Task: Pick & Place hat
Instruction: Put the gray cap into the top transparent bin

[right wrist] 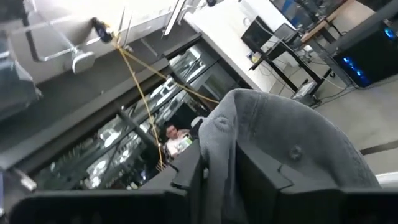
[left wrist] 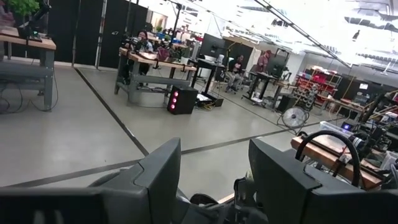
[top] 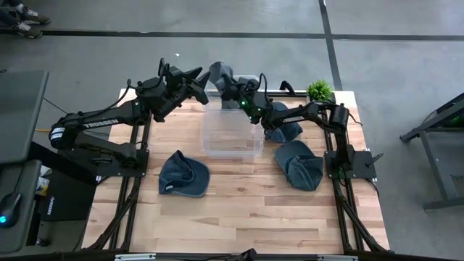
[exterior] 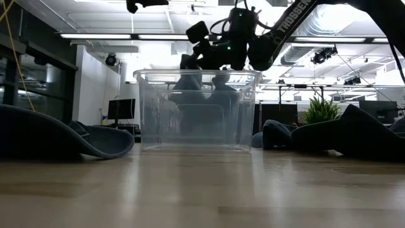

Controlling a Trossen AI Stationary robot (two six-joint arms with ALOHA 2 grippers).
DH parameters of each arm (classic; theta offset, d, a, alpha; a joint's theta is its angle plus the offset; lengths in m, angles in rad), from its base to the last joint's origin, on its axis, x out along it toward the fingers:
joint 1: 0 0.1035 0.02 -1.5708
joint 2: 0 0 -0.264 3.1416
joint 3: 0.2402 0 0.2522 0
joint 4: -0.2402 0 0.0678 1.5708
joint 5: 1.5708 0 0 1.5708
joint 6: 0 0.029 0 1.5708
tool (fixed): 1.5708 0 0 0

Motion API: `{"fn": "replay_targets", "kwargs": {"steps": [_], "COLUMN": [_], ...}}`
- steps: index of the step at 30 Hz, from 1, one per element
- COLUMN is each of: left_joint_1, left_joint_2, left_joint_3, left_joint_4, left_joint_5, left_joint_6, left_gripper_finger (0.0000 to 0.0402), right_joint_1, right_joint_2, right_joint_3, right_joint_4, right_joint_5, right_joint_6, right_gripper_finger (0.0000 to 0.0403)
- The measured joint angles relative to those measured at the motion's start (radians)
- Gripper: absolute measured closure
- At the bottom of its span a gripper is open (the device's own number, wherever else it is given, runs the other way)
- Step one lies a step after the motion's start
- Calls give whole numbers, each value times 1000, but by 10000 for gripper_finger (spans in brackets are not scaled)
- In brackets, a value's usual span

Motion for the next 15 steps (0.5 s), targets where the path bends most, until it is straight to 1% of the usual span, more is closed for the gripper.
{"fn": "replay_targets", "kwargs": {"steps": [6,15], "left_joint_1": [0,0], "left_joint_2": [0,0], "left_joint_3": [0,0], "left_joint_4": [0,0], "left_joint_5": [-1,-1], "left_joint_6": [0,0], "left_gripper_finger": [213,213], "right_joint_1": [0,1], "right_joint_2": [-18,-120], "right_joint_3": [0,-1], "right_joint_4": [-26,-194], "right_joint_5": [-50,-81], "right_joint_6": [-73,-238], "right_gripper_finger": [266,215]}}
